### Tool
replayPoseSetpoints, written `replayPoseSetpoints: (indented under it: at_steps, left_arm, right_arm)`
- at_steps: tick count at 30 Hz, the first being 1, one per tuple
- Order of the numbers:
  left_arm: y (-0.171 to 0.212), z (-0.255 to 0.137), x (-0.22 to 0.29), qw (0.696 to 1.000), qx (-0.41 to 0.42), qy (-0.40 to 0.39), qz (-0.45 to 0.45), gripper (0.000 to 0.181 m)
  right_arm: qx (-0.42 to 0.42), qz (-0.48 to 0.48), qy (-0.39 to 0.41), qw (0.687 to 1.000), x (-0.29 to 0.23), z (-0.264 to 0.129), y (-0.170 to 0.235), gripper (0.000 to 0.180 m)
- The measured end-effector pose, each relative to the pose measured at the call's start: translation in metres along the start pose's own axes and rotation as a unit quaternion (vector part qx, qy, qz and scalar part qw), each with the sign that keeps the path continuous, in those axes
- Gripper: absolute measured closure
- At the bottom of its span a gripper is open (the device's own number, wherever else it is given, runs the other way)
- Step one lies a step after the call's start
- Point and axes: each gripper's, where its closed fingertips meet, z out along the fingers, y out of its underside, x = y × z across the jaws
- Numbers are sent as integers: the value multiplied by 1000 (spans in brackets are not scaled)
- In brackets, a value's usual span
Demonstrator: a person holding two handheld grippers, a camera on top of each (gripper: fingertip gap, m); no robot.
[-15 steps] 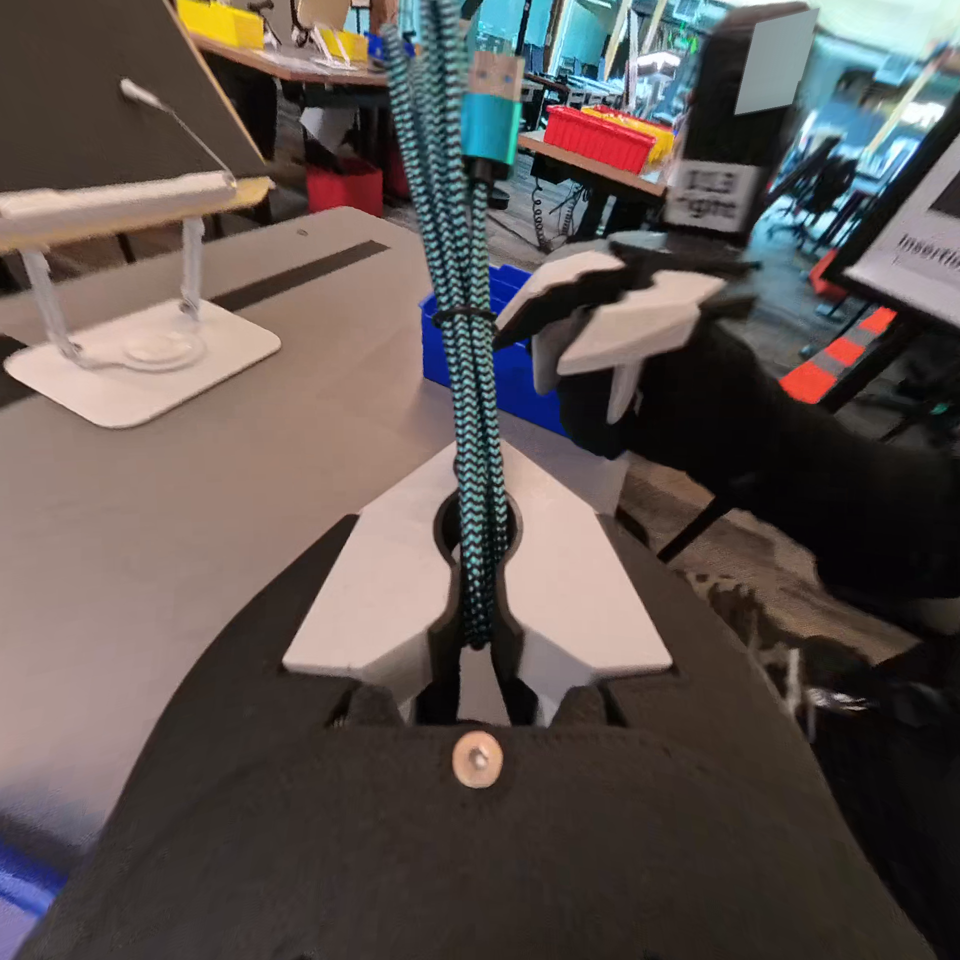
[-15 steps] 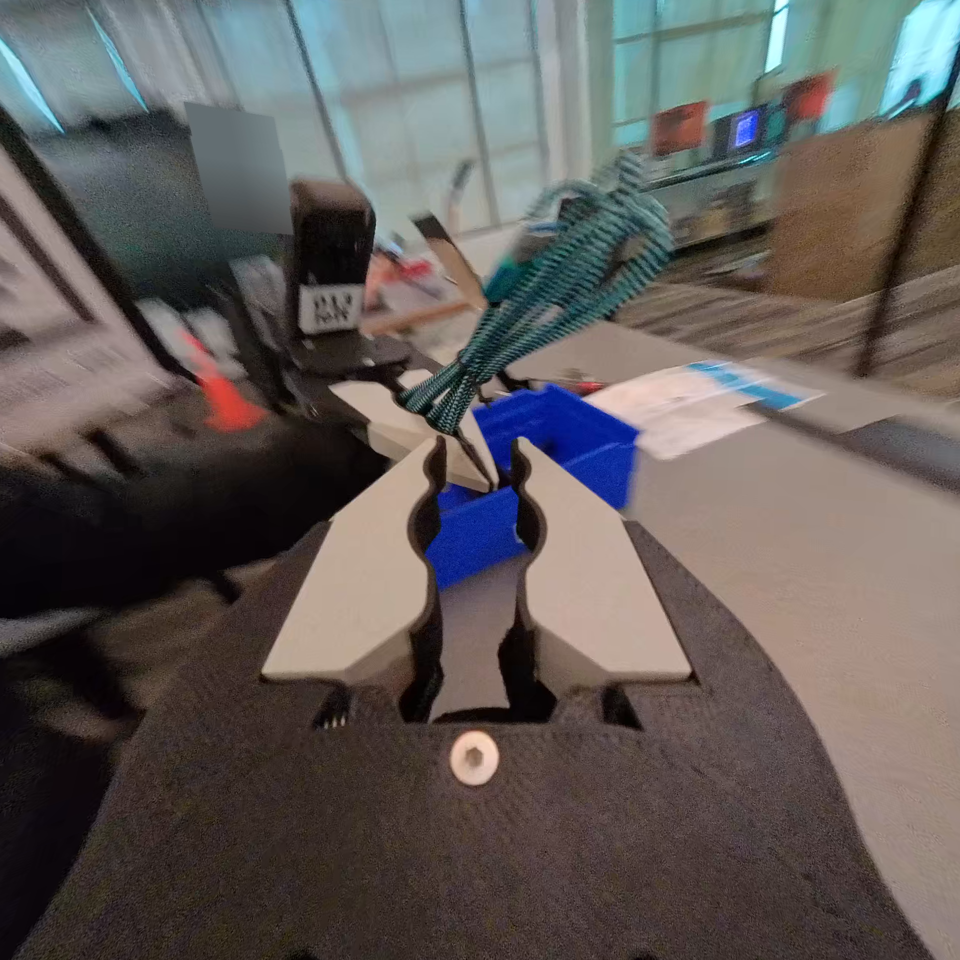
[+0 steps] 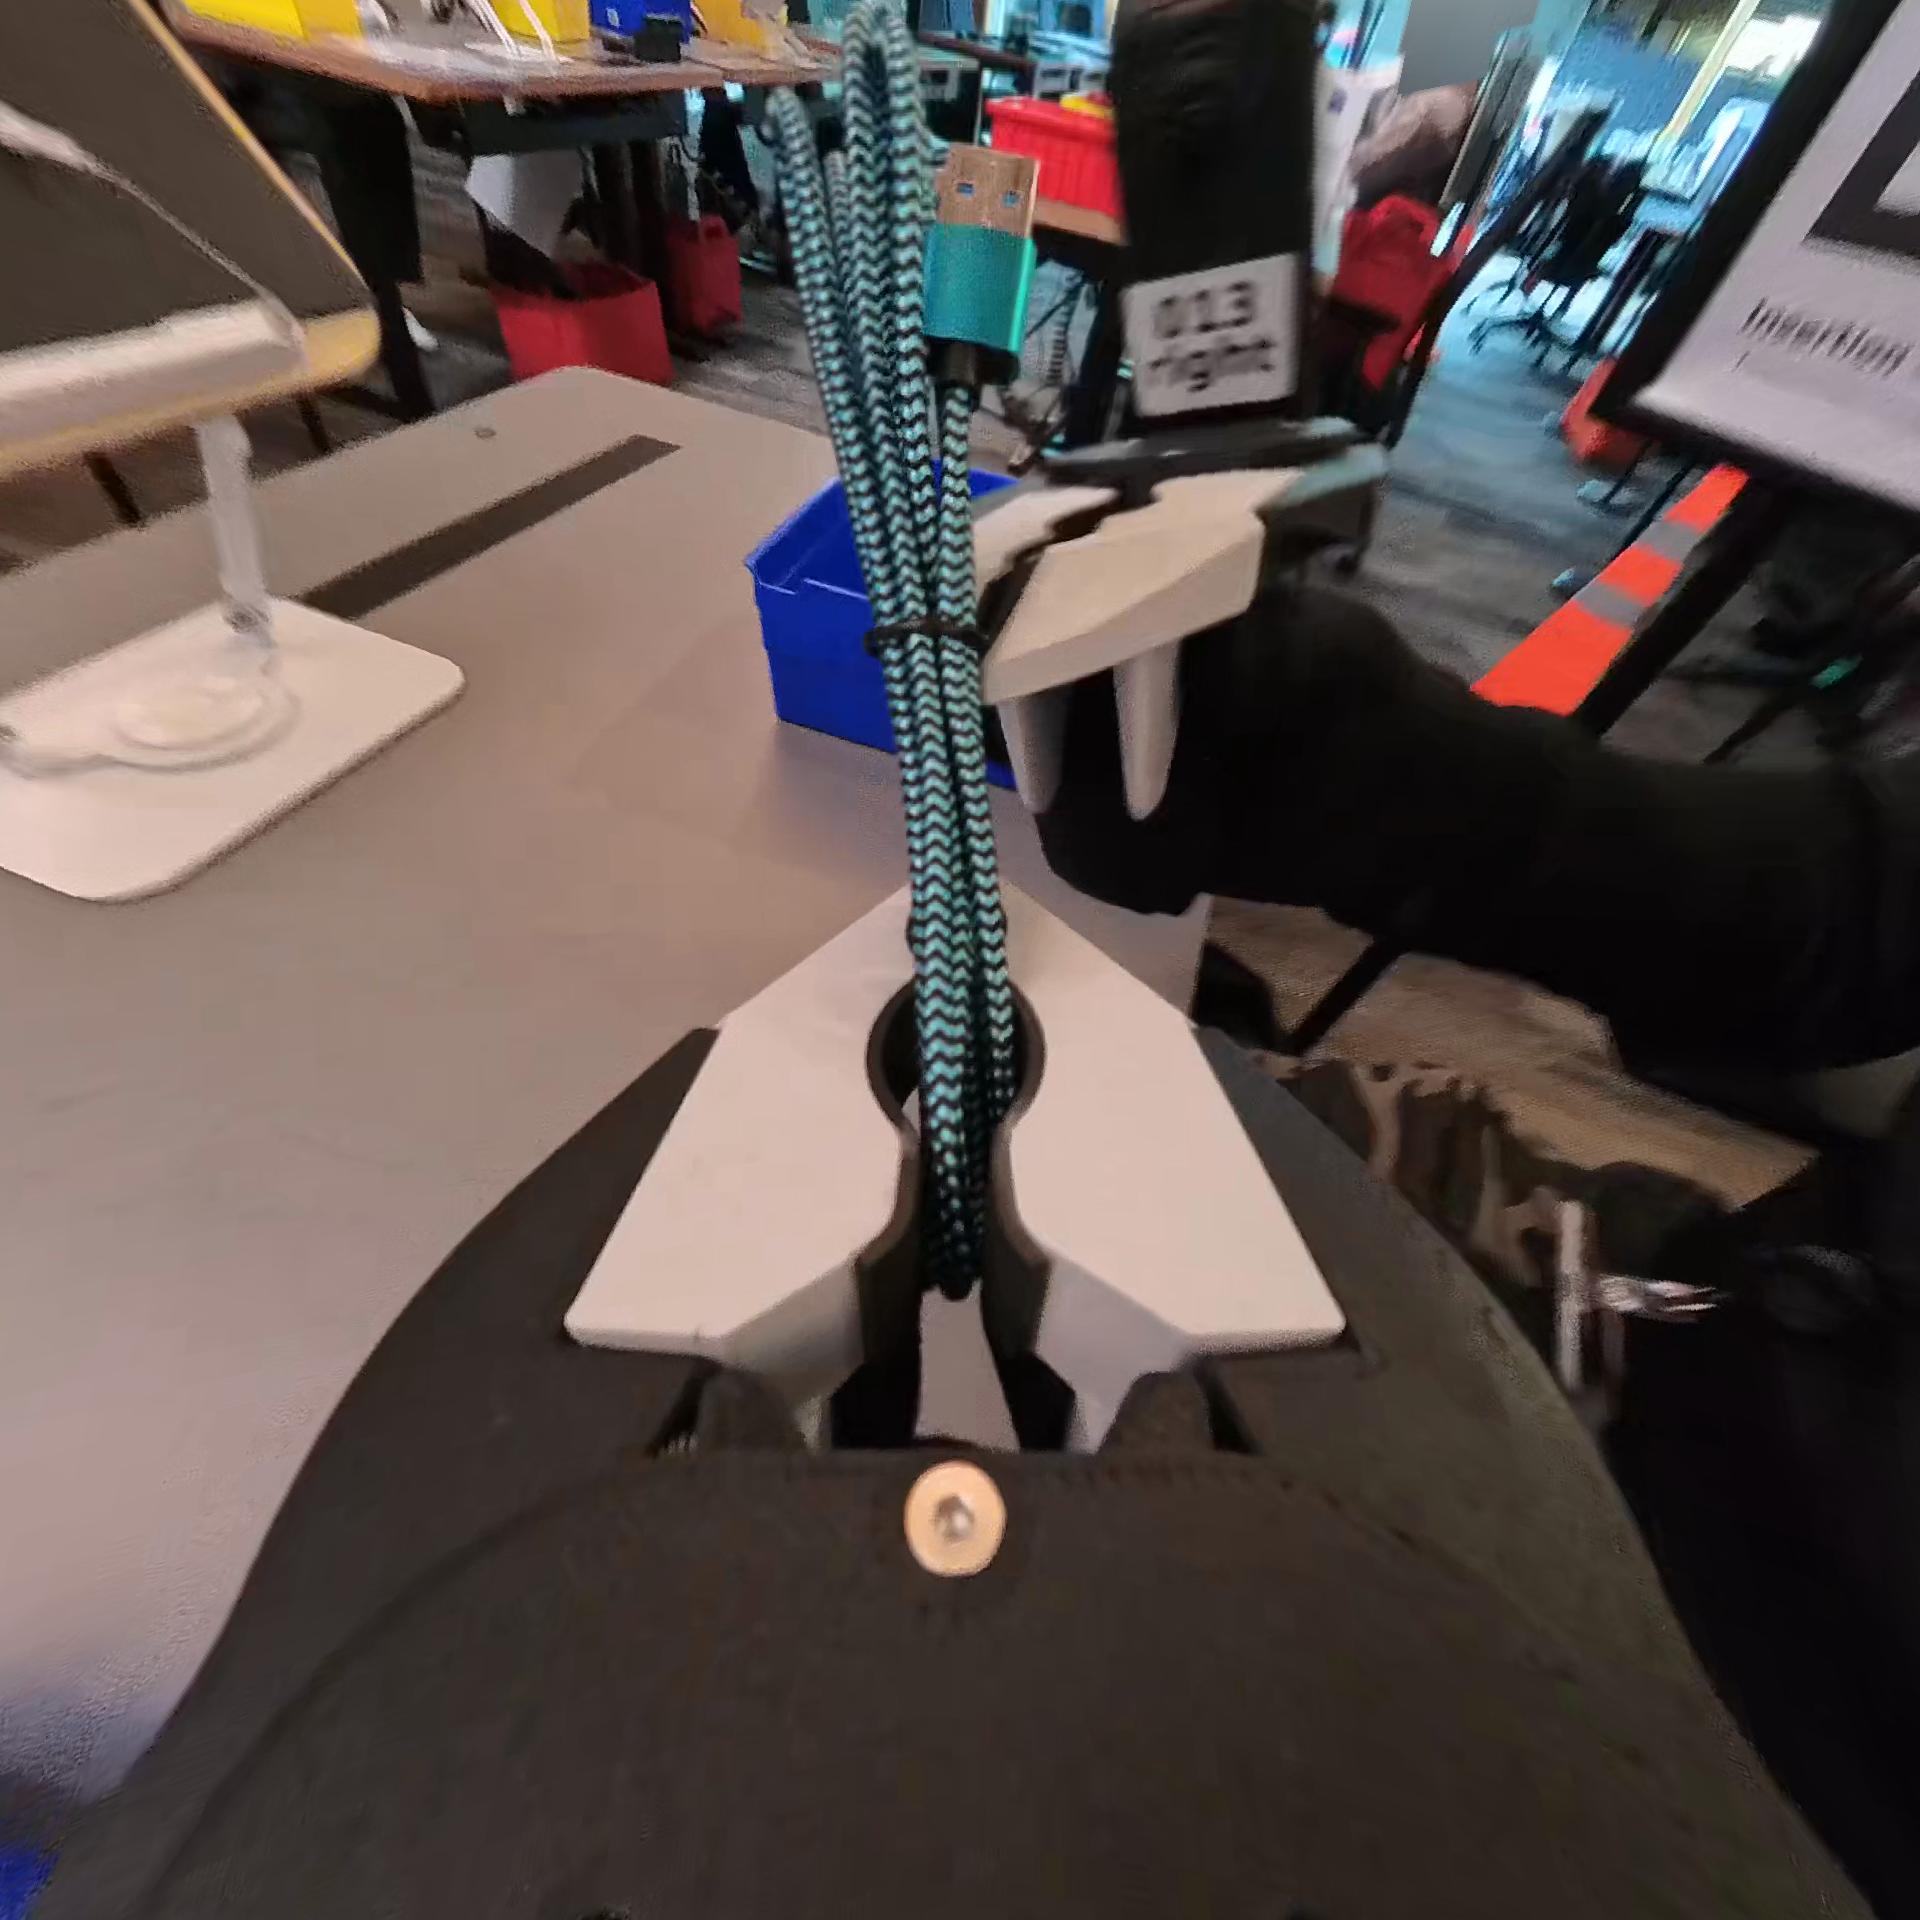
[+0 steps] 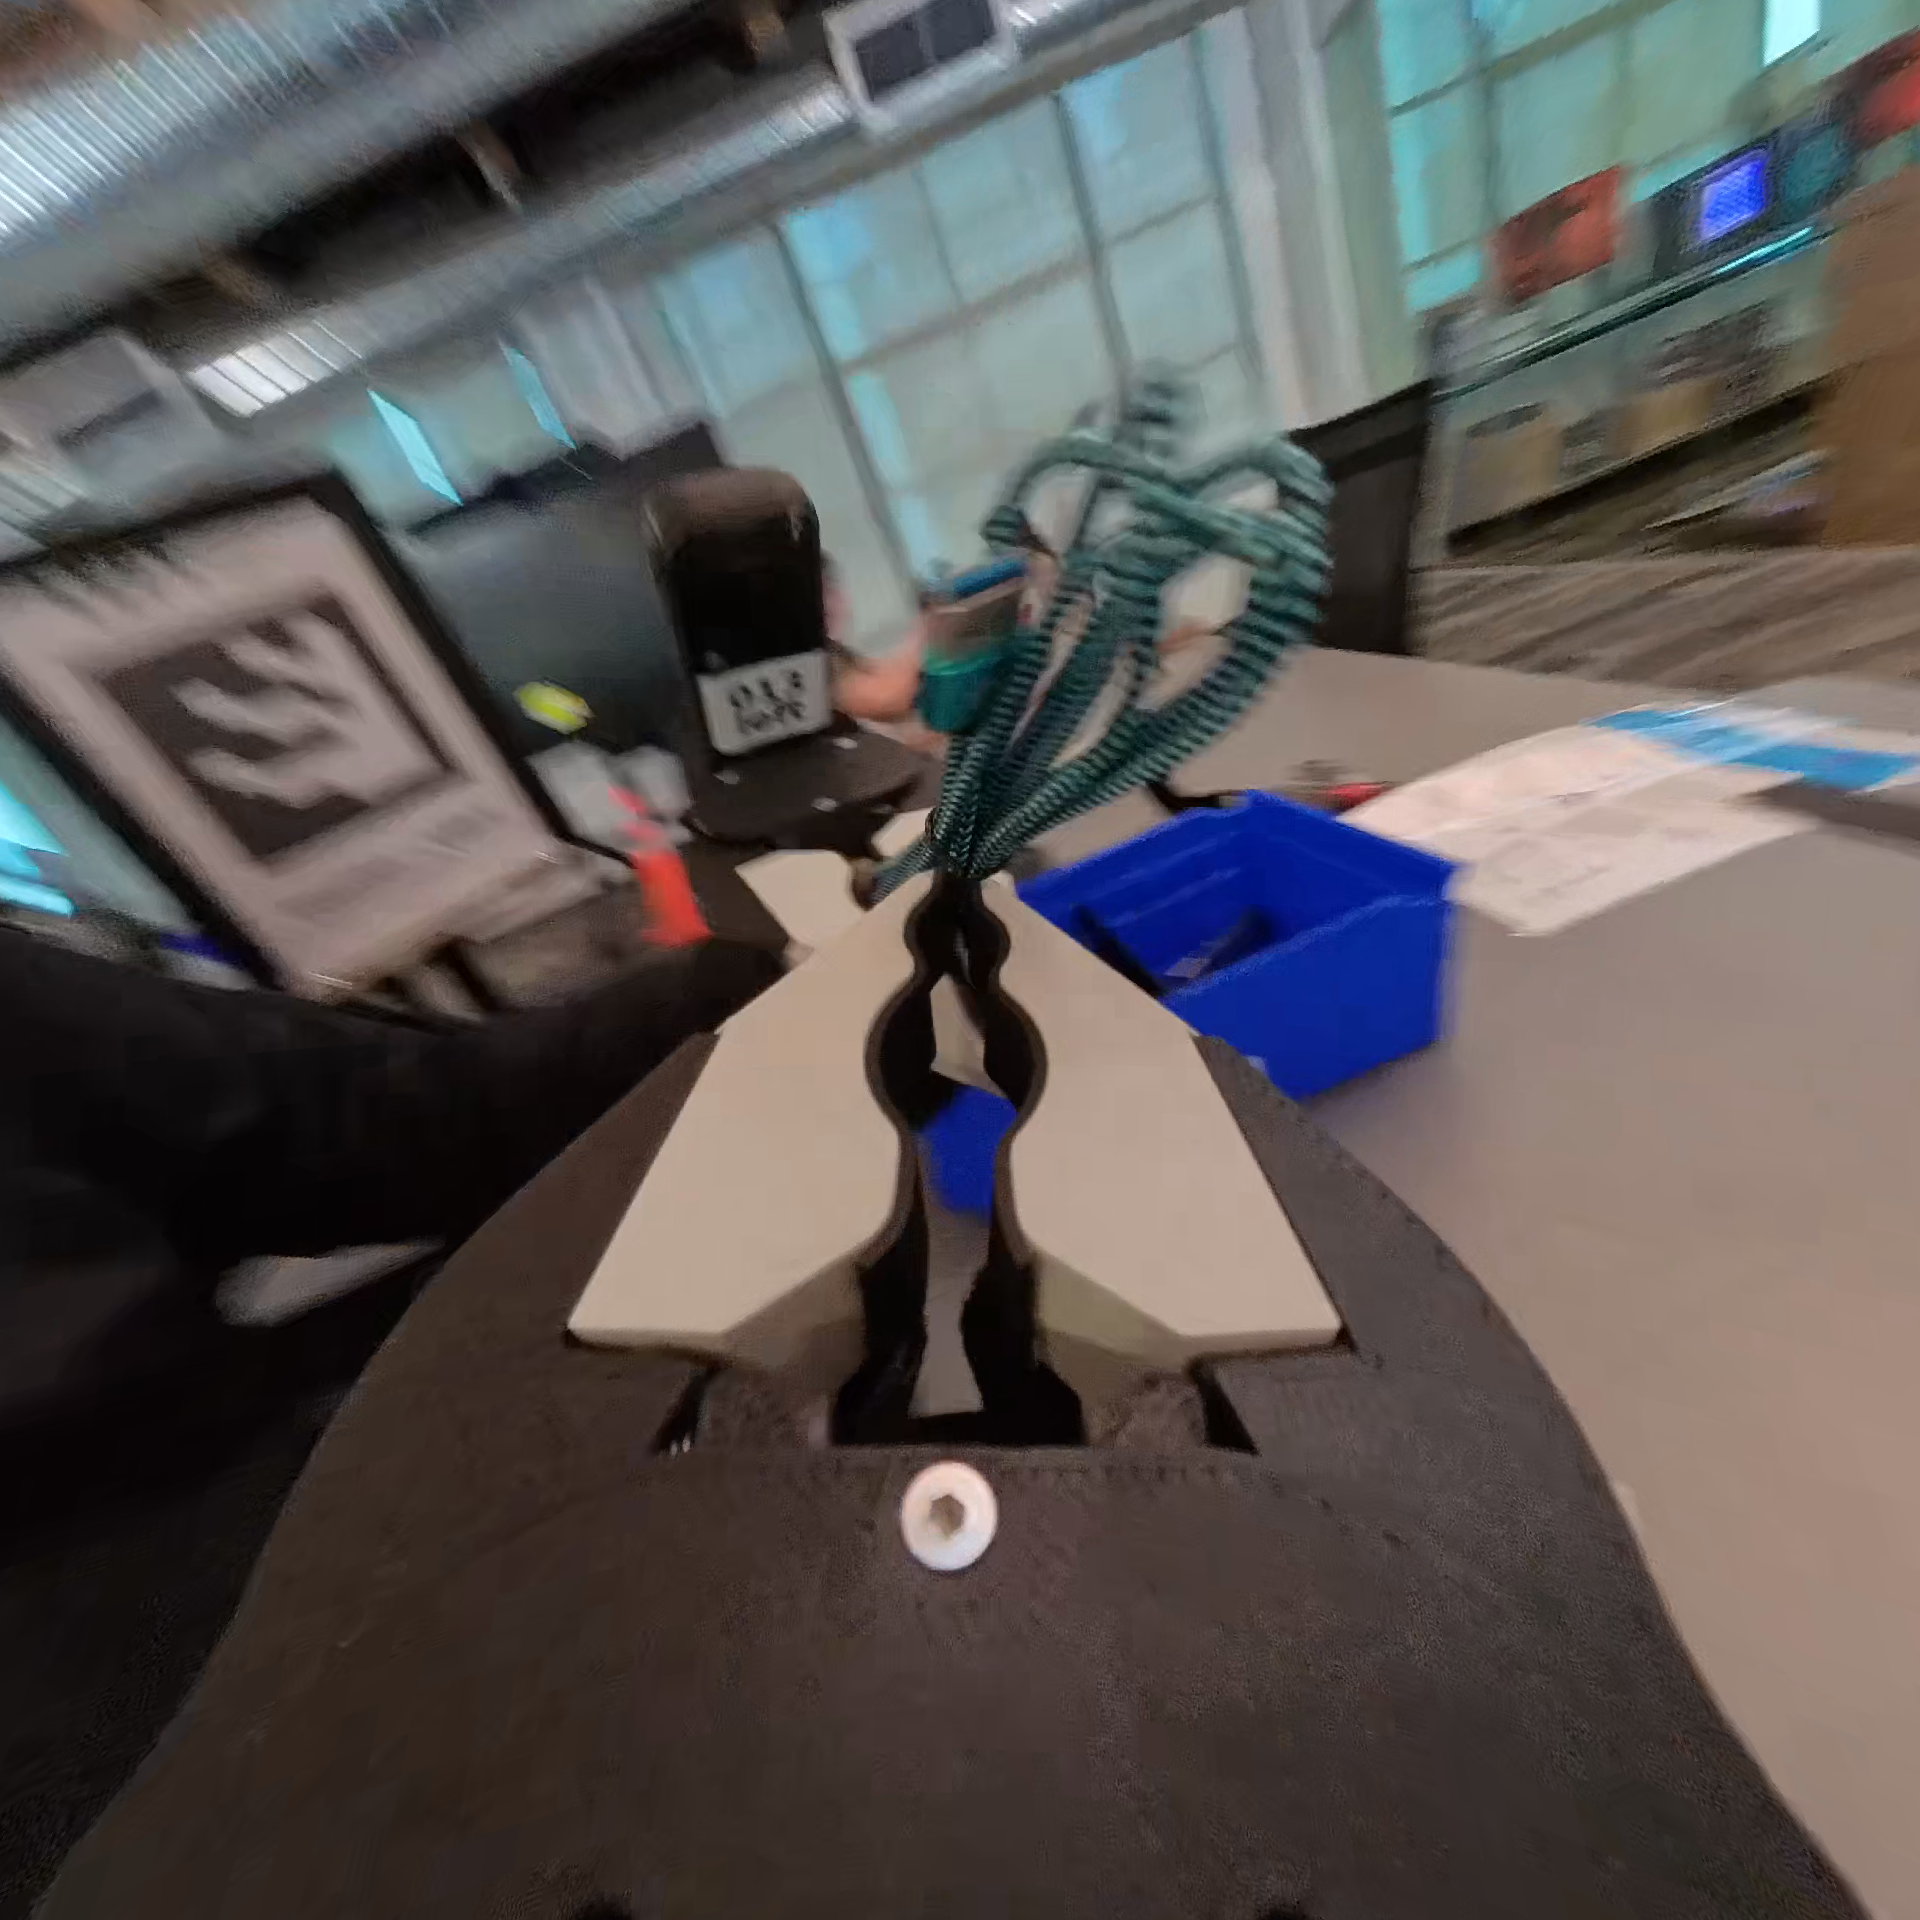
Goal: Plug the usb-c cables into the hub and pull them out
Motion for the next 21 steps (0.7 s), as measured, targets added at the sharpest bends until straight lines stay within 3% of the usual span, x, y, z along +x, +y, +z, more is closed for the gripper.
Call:
replayPoseSetpoints:
  at_steps: [3,5,6,8,9,10,13,15,18,19,21]
  left_arm:
    - [-1,3,4,994,13,44,-99,181]
    - [-3,5,8,985,23,71,-157,181]
    - [-3,5,8,980,26,80,-179,181]
    - [-4,6,7,969,39,97,-224,181]
    - [-6,5,7,964,51,104,-240,181]
    - [-6,3,7,962,57,106,-244,181]
    - [-8,-2,-3,970,62,71,-224,181]
    - [-11,-8,-11,978,66,47,-191,181]
    - [-17,-13,-10,986,71,39,-143,181]
    - [-18,-13,-8,988,71,39,-130,181]
    - [-18,-11,-5,993,65,25,-95,181]
  right_arm:
    - [-63,-182,133,972,12,-1,2,180]
    - [-113,-325,225,912,18,-3,1,180]
    - [-151,-425,274,849,20,-5,1,180]
    - [-230,-620,344,667,19,-5,1,180]
    - [-241,-664,354,613,14,-1,0,180]
    - [-237,-661,358,615,11,2,0,180]
    - [-210,-614,337,682,14,3,-1,177]
    - [-150,-530,293,781,7,2,-5,166]
    - [-106,-314,193,924,5,6,0,155]
    - [-90,-234,157,955,5,8,2,151]
    - [-29,-94,70,993,-3,9,-1,163]
